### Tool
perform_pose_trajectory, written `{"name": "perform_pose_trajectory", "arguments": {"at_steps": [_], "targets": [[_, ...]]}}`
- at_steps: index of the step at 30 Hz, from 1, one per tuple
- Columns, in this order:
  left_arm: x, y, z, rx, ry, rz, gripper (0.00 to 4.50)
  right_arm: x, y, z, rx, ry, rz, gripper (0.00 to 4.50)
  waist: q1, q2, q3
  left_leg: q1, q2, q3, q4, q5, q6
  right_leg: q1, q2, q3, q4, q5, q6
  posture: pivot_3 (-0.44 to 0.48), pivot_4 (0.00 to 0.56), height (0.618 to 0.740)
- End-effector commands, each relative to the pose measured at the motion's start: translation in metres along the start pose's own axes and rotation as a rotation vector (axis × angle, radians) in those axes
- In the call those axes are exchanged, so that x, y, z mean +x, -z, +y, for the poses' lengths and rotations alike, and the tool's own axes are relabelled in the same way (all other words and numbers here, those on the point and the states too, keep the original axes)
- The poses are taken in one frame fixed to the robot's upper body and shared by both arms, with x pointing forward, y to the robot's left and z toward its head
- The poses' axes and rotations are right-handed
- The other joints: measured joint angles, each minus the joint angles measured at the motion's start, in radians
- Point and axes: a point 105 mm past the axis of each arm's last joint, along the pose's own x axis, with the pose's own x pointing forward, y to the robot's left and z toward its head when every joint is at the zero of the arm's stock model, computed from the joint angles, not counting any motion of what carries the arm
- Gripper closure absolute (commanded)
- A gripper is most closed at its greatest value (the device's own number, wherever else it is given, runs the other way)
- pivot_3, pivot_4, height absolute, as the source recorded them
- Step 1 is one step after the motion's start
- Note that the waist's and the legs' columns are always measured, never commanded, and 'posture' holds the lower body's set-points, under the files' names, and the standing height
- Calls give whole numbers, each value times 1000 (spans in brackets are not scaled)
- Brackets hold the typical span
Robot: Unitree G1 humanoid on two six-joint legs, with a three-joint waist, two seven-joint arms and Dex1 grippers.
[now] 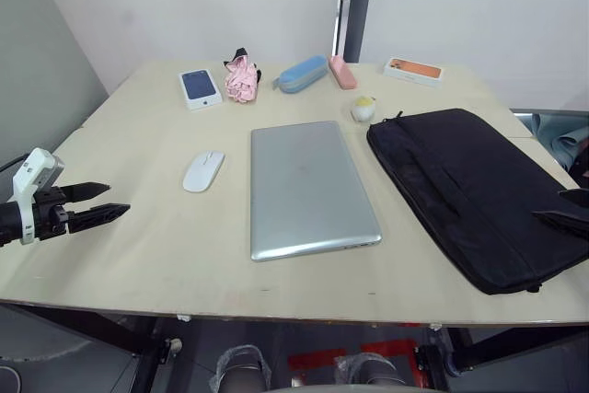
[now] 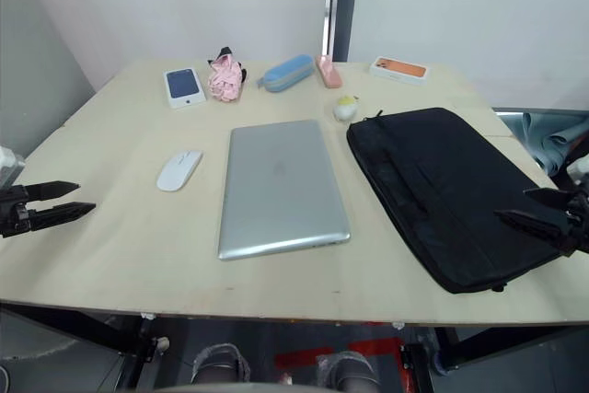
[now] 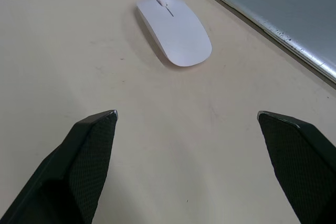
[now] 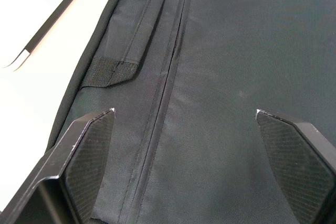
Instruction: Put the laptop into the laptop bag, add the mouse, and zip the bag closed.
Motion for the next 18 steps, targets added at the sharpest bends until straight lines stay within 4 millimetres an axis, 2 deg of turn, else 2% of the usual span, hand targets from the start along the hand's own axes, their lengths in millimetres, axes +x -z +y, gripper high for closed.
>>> {"name": "perform_pose_trajectory", "arguments": {"at_steps": [1, 13, 18], "targets": [[1, -8, 1, 31, 3, -45, 31, -6, -12, -1, -30, 20, -47, 0, 0, 0, 0, 0, 0, 0, 0, 0, 0, 0, 0, 0, 0, 0, 0, 0, 150, 740], [3, -2, 2, 63, 64, -50, 31, 2, -18, 0, -22, 2, -63, 0, 2, 0, 0, 0, 0, 0, 0, 0, 0, 0, 0, 0, 0, 0, 0, 0, 150, 740], [5, -12, 3, 52, 84, -108, 31, 6, -23, 1, -18, -6, -88, 0, 3, 0, 0, 0, 0, 0, 0, 0, 0, 0, 0, 0, 1, 0, 0, 0, 150, 740]]}}
